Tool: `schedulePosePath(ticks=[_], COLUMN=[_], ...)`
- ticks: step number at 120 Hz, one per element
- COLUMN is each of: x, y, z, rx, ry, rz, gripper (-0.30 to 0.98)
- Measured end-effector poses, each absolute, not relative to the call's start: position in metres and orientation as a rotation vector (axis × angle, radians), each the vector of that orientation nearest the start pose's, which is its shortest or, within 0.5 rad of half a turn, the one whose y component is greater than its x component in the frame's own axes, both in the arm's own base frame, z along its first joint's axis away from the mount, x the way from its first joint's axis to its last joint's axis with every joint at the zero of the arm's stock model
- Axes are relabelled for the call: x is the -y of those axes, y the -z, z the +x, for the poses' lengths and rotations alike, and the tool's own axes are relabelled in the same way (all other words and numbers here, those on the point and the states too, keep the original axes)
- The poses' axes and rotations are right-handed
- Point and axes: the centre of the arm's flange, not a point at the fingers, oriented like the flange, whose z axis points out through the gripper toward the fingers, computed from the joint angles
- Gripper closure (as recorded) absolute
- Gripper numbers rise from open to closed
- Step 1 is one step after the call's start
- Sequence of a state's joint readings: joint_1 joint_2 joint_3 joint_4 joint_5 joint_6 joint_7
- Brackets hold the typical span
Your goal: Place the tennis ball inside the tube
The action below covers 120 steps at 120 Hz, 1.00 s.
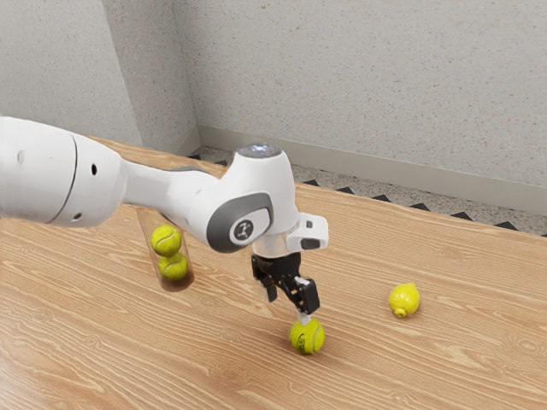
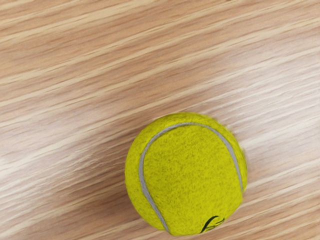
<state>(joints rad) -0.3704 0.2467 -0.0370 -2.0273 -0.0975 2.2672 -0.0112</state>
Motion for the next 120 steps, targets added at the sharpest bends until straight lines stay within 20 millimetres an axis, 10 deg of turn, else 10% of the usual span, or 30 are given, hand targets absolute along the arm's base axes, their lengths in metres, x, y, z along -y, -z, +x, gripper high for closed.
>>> schedulePosePath(ticks=[89,120], x=[0.256,0.255], y=[-0.245,-0.247], z=[0.562,0.563], rx=[-0.423,-0.412], ry=[-0.121,-0.111], rz=[-3.239,-3.237], gripper=[0.0,0.29])
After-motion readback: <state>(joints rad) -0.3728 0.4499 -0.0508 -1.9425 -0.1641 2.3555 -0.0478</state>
